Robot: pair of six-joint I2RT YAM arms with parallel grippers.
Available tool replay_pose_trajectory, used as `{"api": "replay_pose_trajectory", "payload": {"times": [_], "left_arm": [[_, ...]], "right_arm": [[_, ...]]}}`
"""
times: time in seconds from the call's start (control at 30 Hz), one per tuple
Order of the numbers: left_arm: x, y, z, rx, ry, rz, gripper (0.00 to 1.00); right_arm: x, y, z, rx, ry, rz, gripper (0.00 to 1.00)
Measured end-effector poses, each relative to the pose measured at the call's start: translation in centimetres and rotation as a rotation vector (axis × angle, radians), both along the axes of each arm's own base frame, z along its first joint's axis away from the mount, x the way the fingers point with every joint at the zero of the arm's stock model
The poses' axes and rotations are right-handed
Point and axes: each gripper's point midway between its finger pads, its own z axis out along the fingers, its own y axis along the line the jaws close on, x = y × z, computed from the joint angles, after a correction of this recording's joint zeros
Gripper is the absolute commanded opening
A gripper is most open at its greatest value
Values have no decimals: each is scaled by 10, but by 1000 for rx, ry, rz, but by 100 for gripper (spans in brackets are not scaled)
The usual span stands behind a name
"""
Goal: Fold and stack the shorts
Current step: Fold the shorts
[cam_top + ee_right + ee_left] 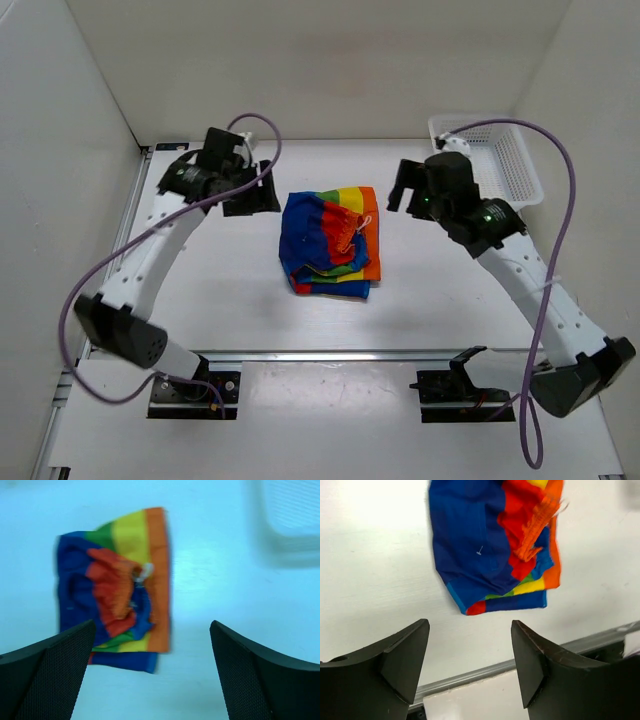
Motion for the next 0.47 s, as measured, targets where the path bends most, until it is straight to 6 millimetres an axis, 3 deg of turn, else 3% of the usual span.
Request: {"api": "replay_pose_trajectory", "payload": {"times": [0.07, 0.2, 0.3, 0.33, 0.47], "left_arm": [[-13, 15, 24, -18, -70, 39, 78], [-46, 53, 50, -33, -179, 156, 79], [-69, 73, 57, -41, -230, 230, 79], [-76, 78, 59, -45, -244, 250, 85], [-94, 92, 64, -62, -282, 316, 86]], "right_arm": [[-7, -31, -8, -50, 17, -85, 99], [-33, -84, -59, -170, 154, -209, 99], [-59, -105, -85, -219, 233, -242, 99], [-66, -110, -88, -219, 240, -249, 99], [-84, -119, -82, -198, 212, -272, 99]]}}
